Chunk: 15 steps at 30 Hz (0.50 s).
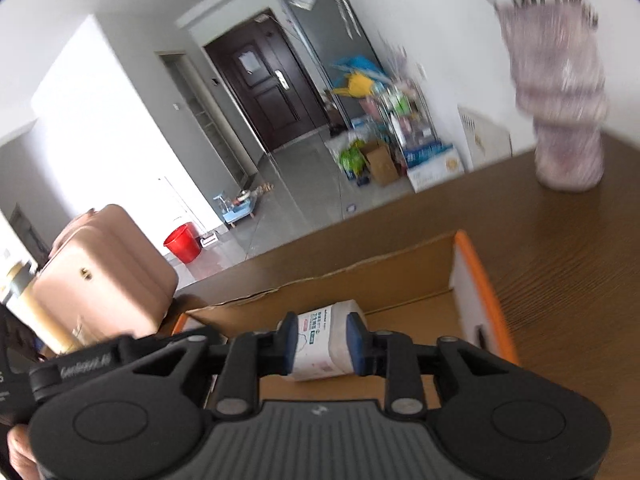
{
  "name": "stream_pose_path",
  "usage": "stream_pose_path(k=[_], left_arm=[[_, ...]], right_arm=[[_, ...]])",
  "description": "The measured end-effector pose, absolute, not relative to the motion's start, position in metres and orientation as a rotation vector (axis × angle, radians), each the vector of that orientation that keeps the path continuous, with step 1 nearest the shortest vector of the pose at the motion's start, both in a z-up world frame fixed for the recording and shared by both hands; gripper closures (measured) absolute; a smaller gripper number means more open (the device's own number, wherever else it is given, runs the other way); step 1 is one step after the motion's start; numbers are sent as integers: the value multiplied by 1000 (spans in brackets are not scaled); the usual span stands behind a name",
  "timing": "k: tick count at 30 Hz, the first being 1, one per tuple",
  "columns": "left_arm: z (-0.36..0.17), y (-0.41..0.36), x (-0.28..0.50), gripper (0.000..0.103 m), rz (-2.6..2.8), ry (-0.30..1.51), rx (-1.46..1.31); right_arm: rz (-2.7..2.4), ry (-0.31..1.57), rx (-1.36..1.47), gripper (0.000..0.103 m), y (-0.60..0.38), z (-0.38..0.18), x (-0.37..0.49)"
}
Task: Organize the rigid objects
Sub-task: 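Carry the white wipes bottle with the right gripper into the cardboard box and release, then withdraw the right gripper from the box and reach toward the tape roll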
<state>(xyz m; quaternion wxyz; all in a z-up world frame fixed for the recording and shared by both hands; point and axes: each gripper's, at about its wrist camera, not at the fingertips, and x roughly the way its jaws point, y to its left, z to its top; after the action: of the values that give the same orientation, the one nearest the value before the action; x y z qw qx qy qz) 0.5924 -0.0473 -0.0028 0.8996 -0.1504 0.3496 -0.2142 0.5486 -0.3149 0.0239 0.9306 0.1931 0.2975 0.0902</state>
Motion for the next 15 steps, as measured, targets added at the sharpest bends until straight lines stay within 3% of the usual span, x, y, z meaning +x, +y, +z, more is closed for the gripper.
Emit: stream_pose_path(k=[2,7,15], left_arm=[[7,-44,564,19,-422,679,-215],[21,-17,483,10,-374,614,-137],[18,14,331,0,-329,472,-96]], right_arm=[[186,588,335,66,-317,36,520],[176,537,203,39,-320,53,434],[157,509,179,28,-321,38,305]])
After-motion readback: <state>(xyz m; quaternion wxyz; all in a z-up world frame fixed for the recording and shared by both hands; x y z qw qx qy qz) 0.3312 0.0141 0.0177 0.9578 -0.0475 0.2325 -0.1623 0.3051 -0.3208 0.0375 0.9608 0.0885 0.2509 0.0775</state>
